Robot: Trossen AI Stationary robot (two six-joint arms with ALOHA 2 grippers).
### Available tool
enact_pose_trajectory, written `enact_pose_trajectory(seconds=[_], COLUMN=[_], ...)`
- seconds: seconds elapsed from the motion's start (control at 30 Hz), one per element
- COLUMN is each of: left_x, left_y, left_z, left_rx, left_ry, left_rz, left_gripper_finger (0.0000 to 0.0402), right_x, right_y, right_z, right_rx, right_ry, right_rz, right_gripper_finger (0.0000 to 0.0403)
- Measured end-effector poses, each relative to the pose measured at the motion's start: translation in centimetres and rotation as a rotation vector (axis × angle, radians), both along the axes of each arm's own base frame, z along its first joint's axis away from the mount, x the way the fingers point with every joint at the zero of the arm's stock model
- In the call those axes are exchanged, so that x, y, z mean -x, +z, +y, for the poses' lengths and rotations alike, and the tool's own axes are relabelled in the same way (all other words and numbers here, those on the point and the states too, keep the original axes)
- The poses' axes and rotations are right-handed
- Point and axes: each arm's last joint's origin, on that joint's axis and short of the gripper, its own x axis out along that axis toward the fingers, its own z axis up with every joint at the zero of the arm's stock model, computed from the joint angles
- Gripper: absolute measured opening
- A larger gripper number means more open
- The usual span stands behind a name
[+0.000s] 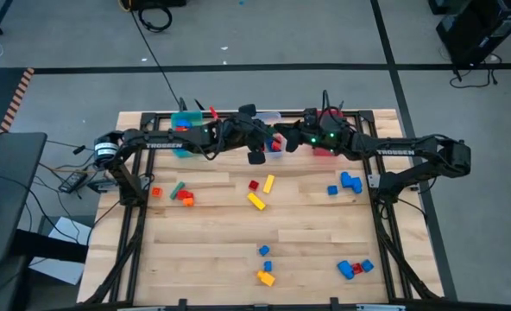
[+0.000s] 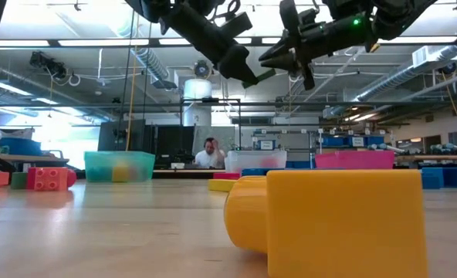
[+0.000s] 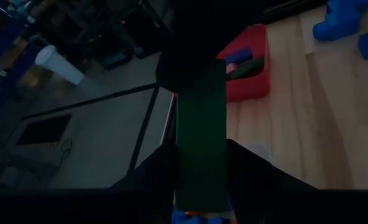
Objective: Sort blocks by size
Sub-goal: Put the green block into the red bin
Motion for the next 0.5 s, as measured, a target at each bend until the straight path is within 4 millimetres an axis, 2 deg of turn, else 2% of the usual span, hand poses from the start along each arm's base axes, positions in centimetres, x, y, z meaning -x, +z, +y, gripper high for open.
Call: enact_pose_trajectory(seconds=[0.27, 0.5], left_x=[-0.02, -0.08], left_y=[-0.01, 0.22], left_z=[0.01, 0.1], left_rx=[-0.001, -0.019], left_ry=[0.0, 0.015], left_rz=[-0.002, -0.023], left_gripper_finger=[0.0122, 0.0122], right_x=[0.04, 0.1], right_y=[-0.28, -0.48], right_z=[0.01, -0.07], right_rx=[-0.01, -0.011], right_ry=[0.002, -0.002], right_rz=[0.029, 0.051], right_gripper_finger=[0.0122, 0.0129])
